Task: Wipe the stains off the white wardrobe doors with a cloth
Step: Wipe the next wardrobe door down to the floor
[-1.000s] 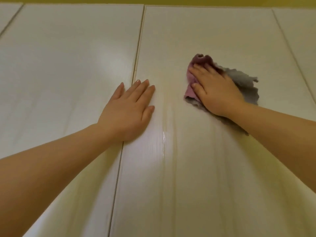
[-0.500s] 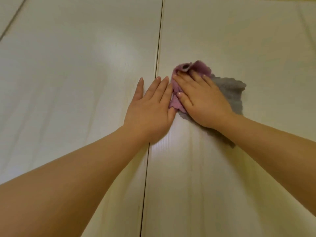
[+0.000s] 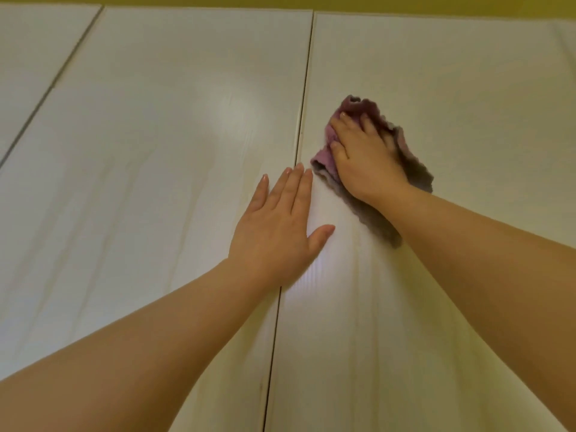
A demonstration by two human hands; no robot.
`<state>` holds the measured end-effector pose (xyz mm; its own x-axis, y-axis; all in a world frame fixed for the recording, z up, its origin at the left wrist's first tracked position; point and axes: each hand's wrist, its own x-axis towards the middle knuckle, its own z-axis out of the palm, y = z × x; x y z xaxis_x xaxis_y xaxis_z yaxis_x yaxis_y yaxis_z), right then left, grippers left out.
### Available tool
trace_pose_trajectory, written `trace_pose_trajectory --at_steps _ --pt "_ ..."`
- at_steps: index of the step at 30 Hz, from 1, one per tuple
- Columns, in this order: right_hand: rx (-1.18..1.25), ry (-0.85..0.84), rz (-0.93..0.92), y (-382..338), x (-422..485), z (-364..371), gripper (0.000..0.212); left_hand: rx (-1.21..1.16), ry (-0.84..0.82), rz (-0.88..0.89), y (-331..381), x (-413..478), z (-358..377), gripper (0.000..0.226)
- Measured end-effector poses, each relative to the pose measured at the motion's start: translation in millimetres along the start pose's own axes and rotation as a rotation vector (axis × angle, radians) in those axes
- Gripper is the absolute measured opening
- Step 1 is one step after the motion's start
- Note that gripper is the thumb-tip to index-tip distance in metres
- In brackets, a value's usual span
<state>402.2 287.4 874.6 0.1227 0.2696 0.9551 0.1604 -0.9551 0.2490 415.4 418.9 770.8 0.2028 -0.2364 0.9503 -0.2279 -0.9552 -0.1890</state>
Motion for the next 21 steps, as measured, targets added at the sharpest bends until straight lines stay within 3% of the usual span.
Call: trace_pose_trajectory --at_steps 5,9,12,16,21 --pt "0.13 -0.063 -0.202 -15.9 14.8 -1.3 0.045 -0.223 0.055 0.085 -23.9 1.3 -11.3 0.098" --pt "0.242 -0.148 -0.437 -1.5 -16.9 -8.2 0.036 -0.332 0.014 0.107 -21.4 -0.6 -11.4 0.097" --pt "0.352 -0.149 -0.366 7.5 -17.5 -15.5 0.031 -0.399 0.029 0.098 -20.4 -4.6 -15.2 0.1" --pt "0.316 0.036 -0.188 -10.3 3.3 -2.0 0.028 -0.419 0.056 0.078 -20.1 -5.6 -19.6 0.103" --pt "0.26 -0.102 -0.338 6.8 -10.2 -7.3 0.027 -0.422 0.067 0.066 -23.2 -2.6 -16.6 0.103"
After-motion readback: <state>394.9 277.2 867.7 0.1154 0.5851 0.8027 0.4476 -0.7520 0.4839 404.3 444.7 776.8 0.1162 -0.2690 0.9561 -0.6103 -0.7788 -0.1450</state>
